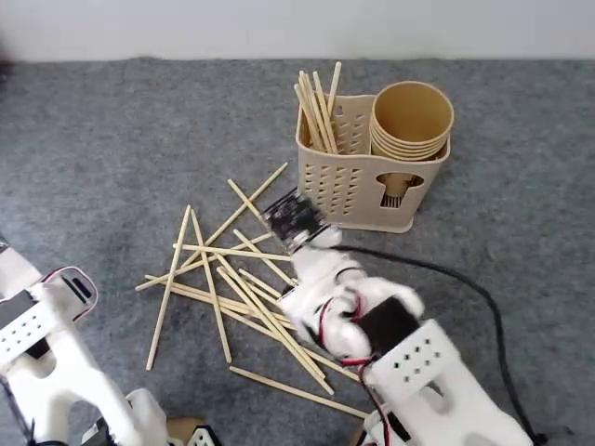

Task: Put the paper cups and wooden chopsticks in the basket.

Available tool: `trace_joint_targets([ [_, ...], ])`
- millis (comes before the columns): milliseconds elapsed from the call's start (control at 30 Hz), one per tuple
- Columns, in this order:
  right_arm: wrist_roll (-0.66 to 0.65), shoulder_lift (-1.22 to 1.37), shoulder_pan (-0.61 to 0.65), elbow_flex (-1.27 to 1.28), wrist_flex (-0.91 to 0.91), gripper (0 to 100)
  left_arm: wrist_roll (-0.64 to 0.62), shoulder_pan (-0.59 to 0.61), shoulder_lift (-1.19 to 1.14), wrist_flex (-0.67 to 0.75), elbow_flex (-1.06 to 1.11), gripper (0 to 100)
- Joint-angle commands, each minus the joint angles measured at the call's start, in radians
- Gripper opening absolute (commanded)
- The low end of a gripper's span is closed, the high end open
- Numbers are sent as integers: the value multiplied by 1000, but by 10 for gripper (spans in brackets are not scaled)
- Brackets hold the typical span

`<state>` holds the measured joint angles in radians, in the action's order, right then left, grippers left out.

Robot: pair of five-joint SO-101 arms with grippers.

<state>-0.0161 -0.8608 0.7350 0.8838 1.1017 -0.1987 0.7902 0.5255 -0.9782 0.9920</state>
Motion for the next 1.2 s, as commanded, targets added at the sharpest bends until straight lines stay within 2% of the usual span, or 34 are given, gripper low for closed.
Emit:
trace_joint_targets([
  [0,18,39,104,28,-91,175,-8,-9,5,34,-5,159],
  [100,41,147,151,31,-157,175,-8,-9,5,34,1,159],
  [367,61,460,157,23,-366,175,-8,-9,6,34,1,159],
  [533,60,568,157,23,-435,175,-8,-9,6,34,2,159],
  [633,58,605,156,23,-456,148,-8,-9,6,34,2,159],
  [833,38,631,154,23,-487,8,-8,-9,6,34,2,159],
  [933,-6,630,153,23,-484,9,-8,-9,6,34,2,159],
  [1167,-12,621,156,23,-476,12,-8,-9,6,34,2,159],
])
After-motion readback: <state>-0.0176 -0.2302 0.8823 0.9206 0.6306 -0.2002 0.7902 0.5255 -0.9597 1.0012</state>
